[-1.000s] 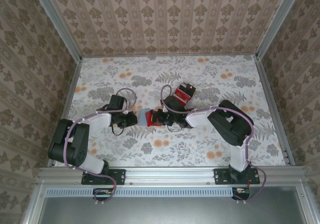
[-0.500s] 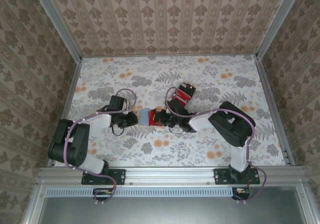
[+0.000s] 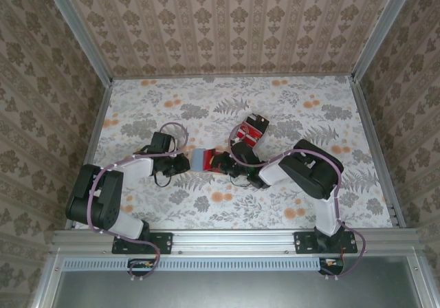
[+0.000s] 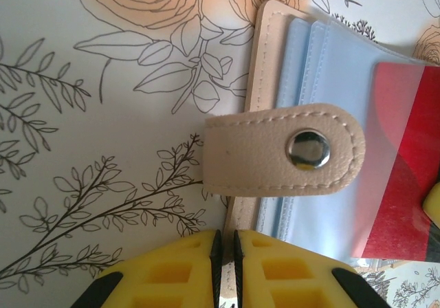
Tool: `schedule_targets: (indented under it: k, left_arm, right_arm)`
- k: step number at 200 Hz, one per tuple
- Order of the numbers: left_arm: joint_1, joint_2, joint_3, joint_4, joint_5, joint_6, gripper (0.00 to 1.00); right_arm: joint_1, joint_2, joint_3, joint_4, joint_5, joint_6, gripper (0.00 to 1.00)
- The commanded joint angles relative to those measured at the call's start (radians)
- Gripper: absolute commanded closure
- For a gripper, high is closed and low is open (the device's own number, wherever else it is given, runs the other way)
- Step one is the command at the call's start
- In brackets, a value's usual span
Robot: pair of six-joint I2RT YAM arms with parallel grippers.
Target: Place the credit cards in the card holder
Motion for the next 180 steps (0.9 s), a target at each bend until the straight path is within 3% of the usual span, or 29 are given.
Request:
schedule_targets:
  k: [1,47,113,180]
  left_arm:
    - [-0.024,0.004,-0.025,-0.02,0.014,-0.018,0.84]
    - [-0.028,0.009,-0.023,-0.014,0.011,-0.021,0.84]
    - [-0.03,0.001,-0.022,-0.025,0.001,-0.012,0.84]
    - [-0.03,0.008,-0.007,-0.026,0.005,-0.01,0.84]
  right_arm:
    - [0.012,0.028,-0.018,-0.019,0.077,0.011,1.0]
    - [0.06,0.031,0.063,-0.159,0.103,-0.038,0.99]
    - [0.074,-0.069,0.123,-0.456,0.134,-0.177,0.62]
    - [0.025,-0.173,0.262,-0.818,0.11,-0.403,0.52]
